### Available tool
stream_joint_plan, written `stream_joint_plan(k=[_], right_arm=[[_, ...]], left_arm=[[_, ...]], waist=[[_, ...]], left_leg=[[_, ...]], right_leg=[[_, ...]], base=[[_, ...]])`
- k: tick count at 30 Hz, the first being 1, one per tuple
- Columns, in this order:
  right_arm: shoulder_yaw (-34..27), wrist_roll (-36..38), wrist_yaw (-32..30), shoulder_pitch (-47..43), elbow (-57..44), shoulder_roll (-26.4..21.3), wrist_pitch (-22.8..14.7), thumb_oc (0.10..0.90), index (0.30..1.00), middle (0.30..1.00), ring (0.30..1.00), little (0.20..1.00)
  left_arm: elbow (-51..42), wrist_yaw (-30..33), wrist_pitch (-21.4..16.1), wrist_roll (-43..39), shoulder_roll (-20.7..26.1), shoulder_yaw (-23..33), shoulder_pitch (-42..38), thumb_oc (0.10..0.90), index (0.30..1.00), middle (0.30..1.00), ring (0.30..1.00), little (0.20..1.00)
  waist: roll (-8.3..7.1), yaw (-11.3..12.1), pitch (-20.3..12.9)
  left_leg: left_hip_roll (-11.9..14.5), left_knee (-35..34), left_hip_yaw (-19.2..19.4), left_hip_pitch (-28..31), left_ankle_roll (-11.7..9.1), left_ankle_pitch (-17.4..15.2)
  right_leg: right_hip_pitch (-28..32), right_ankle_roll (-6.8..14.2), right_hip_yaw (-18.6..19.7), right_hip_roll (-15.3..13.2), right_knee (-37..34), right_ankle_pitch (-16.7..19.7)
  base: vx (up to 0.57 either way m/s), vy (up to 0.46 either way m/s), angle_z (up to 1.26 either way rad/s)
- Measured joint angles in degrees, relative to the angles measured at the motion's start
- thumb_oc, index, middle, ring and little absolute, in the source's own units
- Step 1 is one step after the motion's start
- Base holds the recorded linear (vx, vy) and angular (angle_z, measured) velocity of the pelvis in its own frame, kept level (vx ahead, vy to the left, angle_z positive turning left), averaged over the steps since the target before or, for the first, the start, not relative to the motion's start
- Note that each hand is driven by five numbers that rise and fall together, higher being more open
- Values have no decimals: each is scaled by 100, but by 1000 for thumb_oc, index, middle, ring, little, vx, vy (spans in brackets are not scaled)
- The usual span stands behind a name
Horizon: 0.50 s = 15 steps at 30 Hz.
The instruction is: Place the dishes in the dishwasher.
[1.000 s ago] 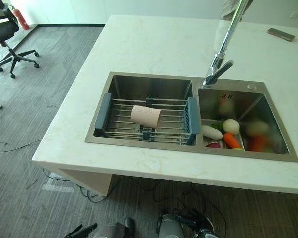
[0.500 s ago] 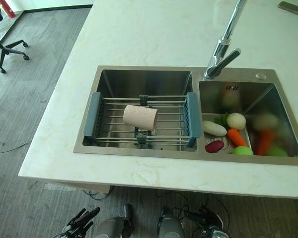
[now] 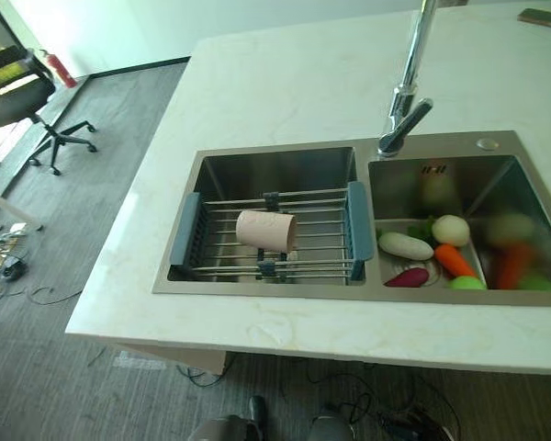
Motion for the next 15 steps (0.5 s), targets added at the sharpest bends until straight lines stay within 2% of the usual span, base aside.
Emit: stream_joint_plan(k=[1,2,4,6,7,9,10,12,15], right_arm=[[20,0,-5,13,-9,67,17,800,900,900,900,900],[68,0,-33,15,-8,104,38,800,900,900,900,900],[218,1,-71,-19,25,153,80,800,900,900,900,900],[326,7,-112,-113,50,232,81,800,900,900,900,900],[348,7,-119,-163,54,241,82,800,900,900,900,900],[363,7,-121,-303,41,288,87,800,900,900,900,900],[352,7,-112,-377,-11,348,92,800,900,900,900,900],[332,4,-101,-382,-25,349,116,800,900,900,900,900],[345,2,-92,-332,95,351,231,800,900,900,900,900]], left_arm=[[-471,141,-291,403,451,271,-8,800,900,900,900,900],[-902,136,-363,599,800,338,-78,800,900,900,900,900],[-1860,-380,-355,555,1342,299,-486,800,900,900,900,900],[-2998,-1477,-428,465,1864,-410,-1249,800,900,900,900,900],[-3423,-1940,-358,311,1911,-828,-1561,800,900,900,900,900],[-4147,-2833,-52,254,1970,-1716,-2094,800,900,900,900,900],[-4558,-3633,335,226,2009,-2418,-2419,800,900,900,900,900],[-4632,-4164,835,325,2017,-3127,-2780,800,900,900,900,900],[-4369,-4358,1330,567,2017,-3818,-3037,800,900,900,900,900]], waist=[[14,12,-8],[35,17,-32],[-6,54,-91],[-93,41,-254],[-118,-7,-315],[-187,-177,-383],[-250,-328,-410],[-254,-468,-410],[-254,-668,-406]], left_leg=[[-4,-8,6,-2,-8,5],[-8,5,8,-2,-8,3],[-9,32,12,0,-15,-4],[10,38,41,7,-34,3],[17,42,60,9,-40,-2],[50,55,109,27,-66,-23],[116,75,224,50,-87,-34],[192,117,310,57,-121,-83],[320,110,384,121,-191,-126]], right_leg=[[-21,-3,6,-8,34,-3],[-22,-2,2,-12,52,-5],[-33,-3,-13,-17,95,-14],[-46,-4,-9,-11,100,-12],[-49,2,-3,-6,100,-8],[-63,13,21,18,99,-3],[-93,67,117,93,92,42],[-110,15,192,175,76,106],[-17,-34,228,324,-46,162]], base=[[-1,-32,1],[-3,-44,-1],[-8,-54,-2],[6,-56,-8],[10,-50,-14],[8,-48,-24],[9,-45,-41],[17,-34,-38],[8,-24,-20]])
